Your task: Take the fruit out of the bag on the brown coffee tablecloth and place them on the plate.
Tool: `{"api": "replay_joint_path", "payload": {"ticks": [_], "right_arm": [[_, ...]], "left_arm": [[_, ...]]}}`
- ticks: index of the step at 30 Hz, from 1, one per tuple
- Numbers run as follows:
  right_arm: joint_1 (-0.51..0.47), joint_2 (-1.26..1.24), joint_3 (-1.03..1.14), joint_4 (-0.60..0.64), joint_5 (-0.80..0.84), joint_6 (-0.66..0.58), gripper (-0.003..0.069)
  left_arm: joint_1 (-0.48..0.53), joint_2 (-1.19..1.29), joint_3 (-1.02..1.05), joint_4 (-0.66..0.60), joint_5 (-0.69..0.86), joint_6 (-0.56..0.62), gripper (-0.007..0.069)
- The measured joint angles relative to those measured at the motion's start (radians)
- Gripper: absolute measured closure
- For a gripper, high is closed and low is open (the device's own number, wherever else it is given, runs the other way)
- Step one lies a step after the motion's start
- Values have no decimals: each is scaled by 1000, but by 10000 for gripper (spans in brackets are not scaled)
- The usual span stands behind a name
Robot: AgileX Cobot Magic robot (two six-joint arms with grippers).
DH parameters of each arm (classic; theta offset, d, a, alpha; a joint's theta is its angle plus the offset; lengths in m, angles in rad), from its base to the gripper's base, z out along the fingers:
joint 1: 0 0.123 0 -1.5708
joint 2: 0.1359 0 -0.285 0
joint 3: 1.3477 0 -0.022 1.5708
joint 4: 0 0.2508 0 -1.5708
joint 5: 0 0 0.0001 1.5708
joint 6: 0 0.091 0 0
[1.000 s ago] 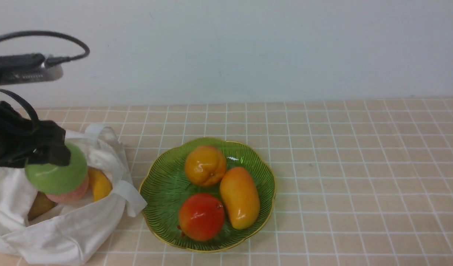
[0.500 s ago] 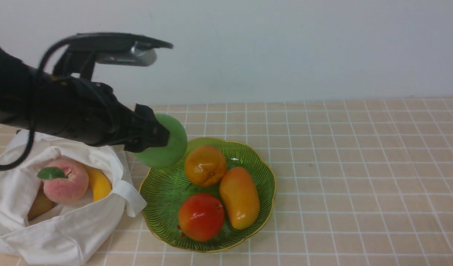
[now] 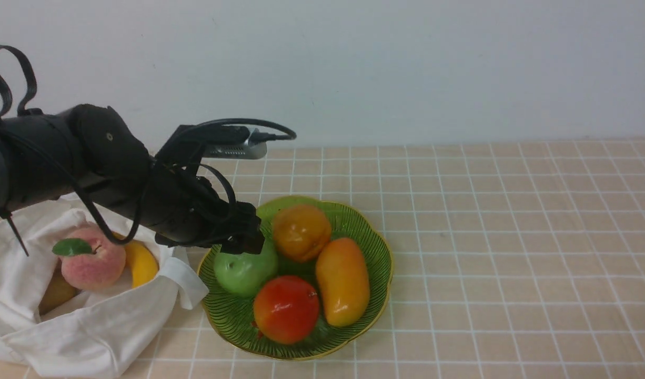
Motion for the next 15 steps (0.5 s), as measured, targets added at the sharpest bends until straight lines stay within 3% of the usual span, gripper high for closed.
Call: {"api": "replay_joint_path", "payload": {"ticks": [5, 9, 12, 15], "right_arm": [[0, 0, 0, 0, 0, 0, 673], [0, 0, 0, 0, 0, 0, 673], [0, 0, 0, 0, 0, 0, 673], [0, 0, 0, 0, 0, 0, 673]], "left_arm": [[0, 15, -66, 25, 85, -8, -1], [0, 8, -159, 77, 196, -20, 11], [0, -15, -233, 152, 315, -71, 109], [0, -103, -271, 235, 404, -135, 375]]}}
